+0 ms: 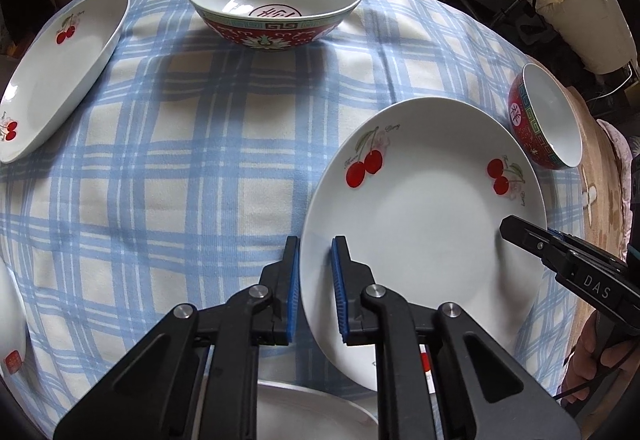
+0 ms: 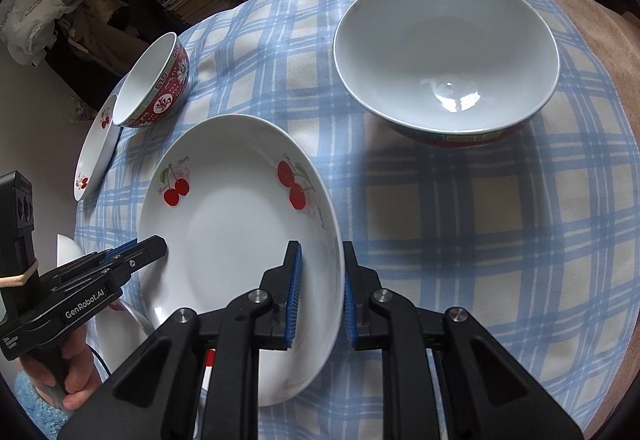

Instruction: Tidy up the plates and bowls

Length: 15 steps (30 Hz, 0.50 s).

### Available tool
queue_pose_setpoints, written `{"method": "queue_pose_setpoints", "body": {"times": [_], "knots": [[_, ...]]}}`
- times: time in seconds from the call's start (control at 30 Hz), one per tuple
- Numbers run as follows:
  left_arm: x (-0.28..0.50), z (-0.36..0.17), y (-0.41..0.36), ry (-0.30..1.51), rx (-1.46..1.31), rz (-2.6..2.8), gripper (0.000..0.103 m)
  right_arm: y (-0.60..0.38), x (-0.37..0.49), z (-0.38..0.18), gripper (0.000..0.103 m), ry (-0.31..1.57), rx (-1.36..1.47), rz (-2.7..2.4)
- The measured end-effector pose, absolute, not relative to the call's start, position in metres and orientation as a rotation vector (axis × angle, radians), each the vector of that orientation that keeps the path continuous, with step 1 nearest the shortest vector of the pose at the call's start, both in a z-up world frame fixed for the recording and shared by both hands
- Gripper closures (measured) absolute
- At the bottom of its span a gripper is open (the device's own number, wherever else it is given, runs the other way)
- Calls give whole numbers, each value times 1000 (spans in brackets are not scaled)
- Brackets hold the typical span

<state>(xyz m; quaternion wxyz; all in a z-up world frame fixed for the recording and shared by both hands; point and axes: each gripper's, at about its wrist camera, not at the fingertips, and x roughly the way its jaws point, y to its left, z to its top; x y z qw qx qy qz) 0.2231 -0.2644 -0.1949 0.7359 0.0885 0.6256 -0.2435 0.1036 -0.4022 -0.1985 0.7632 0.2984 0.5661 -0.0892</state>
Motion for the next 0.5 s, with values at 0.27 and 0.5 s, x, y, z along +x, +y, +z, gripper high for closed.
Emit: {"method": "queue_pose_setpoints", "body": {"times": [0.27,0.5], "knots": [[216,-183,-255,1383,200,-534,88,-401,99,-191,83,1201,625,-224],[208,-169,-253,1358,207,-536,89,-405,89,-183,83,1172,644,-217]]}}
